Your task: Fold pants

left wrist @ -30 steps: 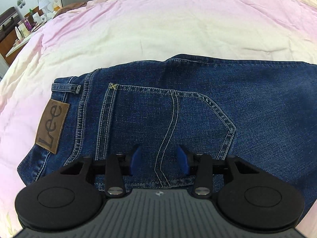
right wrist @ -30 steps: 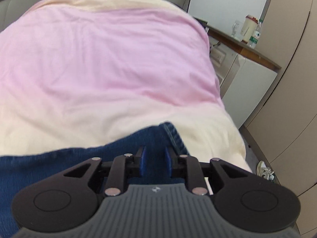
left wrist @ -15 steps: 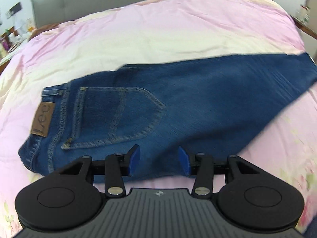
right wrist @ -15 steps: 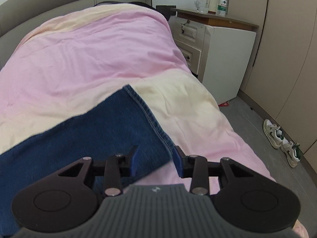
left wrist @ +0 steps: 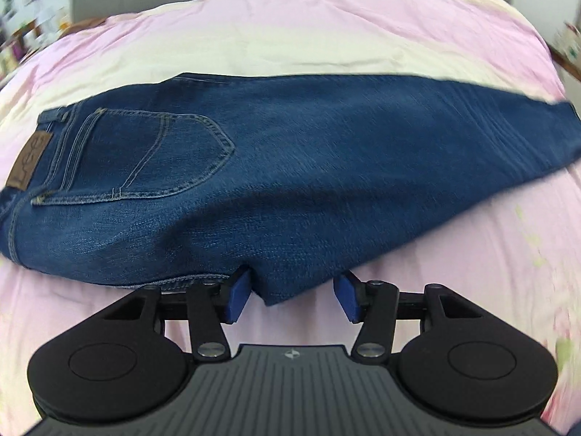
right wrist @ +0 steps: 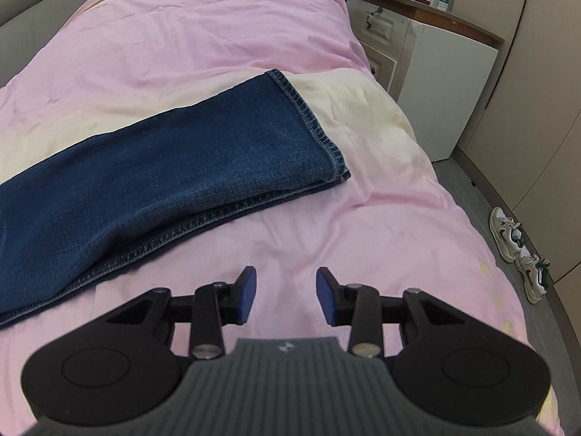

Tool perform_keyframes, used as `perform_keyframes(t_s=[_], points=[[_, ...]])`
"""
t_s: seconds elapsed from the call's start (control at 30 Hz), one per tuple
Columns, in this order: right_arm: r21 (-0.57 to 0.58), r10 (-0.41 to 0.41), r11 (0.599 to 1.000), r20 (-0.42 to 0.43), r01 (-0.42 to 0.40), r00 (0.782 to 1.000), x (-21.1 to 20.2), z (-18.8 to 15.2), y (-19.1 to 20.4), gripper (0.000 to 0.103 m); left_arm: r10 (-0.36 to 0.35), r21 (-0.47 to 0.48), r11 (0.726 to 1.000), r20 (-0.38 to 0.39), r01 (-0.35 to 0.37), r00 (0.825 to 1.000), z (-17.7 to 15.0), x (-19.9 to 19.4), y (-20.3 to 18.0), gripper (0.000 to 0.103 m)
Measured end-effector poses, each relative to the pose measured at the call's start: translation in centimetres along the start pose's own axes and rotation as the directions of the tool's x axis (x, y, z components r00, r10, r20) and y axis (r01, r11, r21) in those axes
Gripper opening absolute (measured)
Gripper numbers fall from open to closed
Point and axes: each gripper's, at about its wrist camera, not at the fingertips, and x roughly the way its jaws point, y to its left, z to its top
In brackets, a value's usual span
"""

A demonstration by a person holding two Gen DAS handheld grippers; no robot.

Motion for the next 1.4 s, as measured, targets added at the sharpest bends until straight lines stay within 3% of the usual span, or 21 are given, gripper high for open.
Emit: perform_keyframes(t_s=[0.1,0.17,0.3,0.33,0.37,0.4,0.43,0.47,0.5,0.57,0.67,0.8,0.93,1.07,1.17,1.27,1.4], points=[[-0.017,0.009,1.0,0.002,-0.009,1.0,-0.4,-0.3,0.1,0.034,-0.027,-0.204,0.978,0.039,0.034,0.999,0.9,0.1,1.4,0.062],[-0.033,0.007,0.999,-0.001,-0.007,1.0,-0.4,-0.5,0.2,0.034,-0.025,-0.29,0.956,0.058,0.04,0.998,1.2,0.0,1.8,0.064],[-0.063,0.006,0.998,-0.01,-0.007,1.0,0.0,-0.9,0.6,0.034,0.066,-0.324,0.944,0.01,-0.059,0.998,1.3,1.2,1.0,0.068],[-0.064,0.009,0.998,-0.01,-0.009,1.0,0.1,-1.0,0.7,0.034,0.098,-0.325,0.941,-0.01,-0.096,0.995,1.1,1.6,0.7,0.063],[-0.064,0.012,0.998,-0.008,-0.013,1.0,0.2,-1.1,0.8,0.034,0.12,-0.338,0.933,-0.036,-0.125,0.992,0.9,2.1,0.7,0.047],[-0.063,0.016,0.998,-0.007,-0.017,1.0,0.2,-1.1,1.0,0.035,0.131,-0.355,0.924,-0.053,-0.142,0.99,0.7,2.3,0.8,0.039],[-0.065,0.019,0.998,-0.007,-0.019,1.0,0.2,-1.2,1.1,0.035,0.119,-0.379,0.916,-0.055,-0.131,0.991,0.5,2.2,1.2,0.023],[-0.072,0.02,0.997,-0.009,-0.021,1.0,0.2,-1.3,1.2,0.035,0.11,-0.392,0.912,-0.046,-0.119,0.993,0.4,1.7,1.5,0.017],[-0.085,0.019,0.996,-0.011,-0.02,1.0,0.2,-1.3,1.4,0.035,0.117,-0.366,0.922,-0.037,-0.123,0.992,0.4,0.7,1.4,0.014],[-0.111,0.017,0.994,-0.012,-0.018,1.0,0.1,-1.4,1.5,0.035,0.149,-0.219,0.963,-0.043,-0.155,0.988,1.0,-1.0,0.2,0.012],[-0.1,0.013,0.995,-0.013,-0.015,1.0,0.1,-1.0,0.8,0.035,0.153,-0.071,0.984,-0.125,-0.163,0.98,1.2,-1.8,-0.3,0.012],[0.099,0.03,0.995,-0.019,-0.028,0.999,1.2,0.2,-1.8,0.036,0.174,0.061,0.985,-0.247,-0.164,0.953,0.6,1.2,-1.0,0.011],[0.32,0.088,0.944,-0.009,-0.081,0.996,1.9,0.7,-4.1,0.038,0.189,0.125,0.979,-0.294,-0.159,0.937,0.4,2.8,-1.6,0.012],[0.385,0.094,0.918,0.013,-0.092,0.995,1.9,0.9,-5.1,0.046,0.19,0.249,0.961,-0.296,-0.116,0.936,0.7,1.1,-2.7,0.015],[0.439,0.098,0.893,0.033,-0.103,0.995,1.9,1.4,-6.0,0.047,0.15,0.276,0.96,-0.347,-0.051,0.926,1.2,-0.5,-2.6,0.021],[0.526,0.13,0.837,0.075,-0.149,0.989,2.2,1.8,-7.1,0.059,0.124,0.304,0.952,-0.297,-0.029,0.947,2.0,-2.7,-2.6,0.023],[0.645,0.174,0.731,0.139,-0.223,0.975,3.5,2.2,-8.1,0.061,0.032,0.248,0.968,-0.221,0.025,0.975,4.5,-4.9,-2.5,0.026]])
